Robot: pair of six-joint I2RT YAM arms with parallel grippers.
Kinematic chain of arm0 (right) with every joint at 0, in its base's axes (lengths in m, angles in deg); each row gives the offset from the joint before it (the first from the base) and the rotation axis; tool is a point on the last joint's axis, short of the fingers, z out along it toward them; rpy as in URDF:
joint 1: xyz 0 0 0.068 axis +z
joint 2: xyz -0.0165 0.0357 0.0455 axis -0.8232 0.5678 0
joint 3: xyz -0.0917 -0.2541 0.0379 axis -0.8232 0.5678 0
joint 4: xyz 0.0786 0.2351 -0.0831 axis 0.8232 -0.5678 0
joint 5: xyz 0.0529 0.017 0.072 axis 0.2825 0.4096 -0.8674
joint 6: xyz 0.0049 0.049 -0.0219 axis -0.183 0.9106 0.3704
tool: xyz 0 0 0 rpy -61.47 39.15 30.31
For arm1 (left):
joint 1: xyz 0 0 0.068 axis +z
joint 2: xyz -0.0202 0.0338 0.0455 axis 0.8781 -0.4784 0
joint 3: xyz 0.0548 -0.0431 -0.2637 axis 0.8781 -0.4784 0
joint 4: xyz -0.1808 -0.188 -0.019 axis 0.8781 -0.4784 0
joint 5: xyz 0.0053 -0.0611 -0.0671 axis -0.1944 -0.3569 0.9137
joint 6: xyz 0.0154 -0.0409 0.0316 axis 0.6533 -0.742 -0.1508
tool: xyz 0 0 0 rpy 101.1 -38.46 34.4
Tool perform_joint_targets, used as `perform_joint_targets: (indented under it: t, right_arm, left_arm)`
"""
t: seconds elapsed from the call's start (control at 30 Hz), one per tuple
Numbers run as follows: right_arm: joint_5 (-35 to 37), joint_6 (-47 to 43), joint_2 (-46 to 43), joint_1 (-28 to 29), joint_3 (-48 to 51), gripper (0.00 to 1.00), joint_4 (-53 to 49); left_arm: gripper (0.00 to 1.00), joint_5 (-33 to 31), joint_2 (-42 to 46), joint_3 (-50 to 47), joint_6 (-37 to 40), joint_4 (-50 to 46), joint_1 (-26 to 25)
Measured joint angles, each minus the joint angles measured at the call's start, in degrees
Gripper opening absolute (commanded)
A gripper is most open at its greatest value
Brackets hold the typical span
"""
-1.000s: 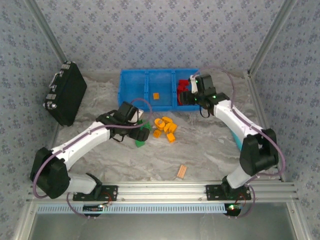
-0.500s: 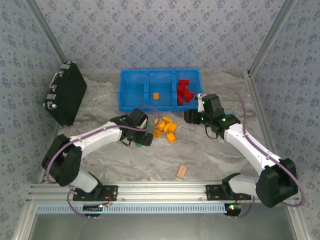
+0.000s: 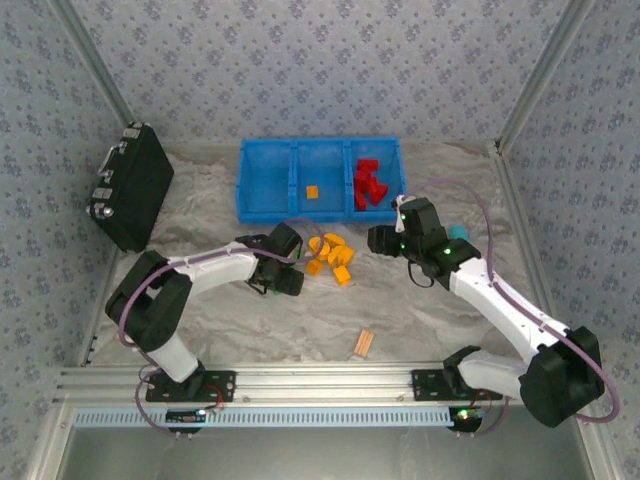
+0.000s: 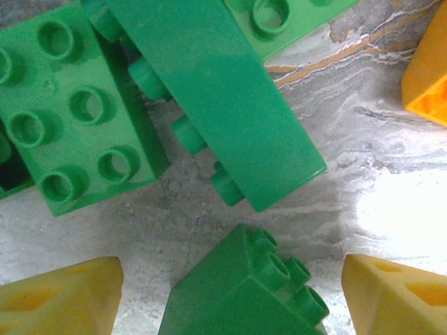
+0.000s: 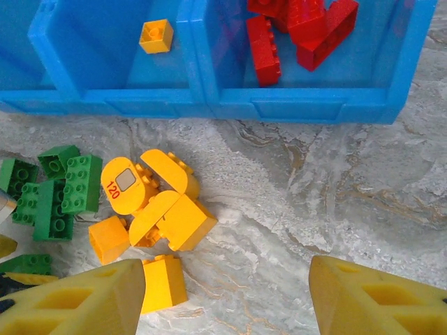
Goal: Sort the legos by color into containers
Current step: Pick up the lego from the center of the table.
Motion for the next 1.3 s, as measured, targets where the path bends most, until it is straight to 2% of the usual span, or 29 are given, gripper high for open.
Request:
perform_joint_targets:
  t: [0.2,0.4,0.9,1.3]
  right_arm:
    - [1.4,0.8,0.2,0.0,0.0,0.65,-0.5]
    - [2.6,1.0,1.1,0.0,0.0,0.65,-0.9]
    - [3.8,1.4,1.1,0.1,3.9,0.66,1.6]
    - [1.8,2.3,2.0,0.8,6.9,0.66,4.3]
  left_arm:
    - [0.69,-0.7,-1.3,0.0,-1.1,0.6,0.0]
    - [0.67,-1.0,-1.3,0.0,-1.3,0.5,0.0]
    - [0.53,-0.9,-1.7,0.8,-1.3,-0.7,0.0]
    - [0.51,0.4,0.6,10.3,0.3,-9.7,2.1]
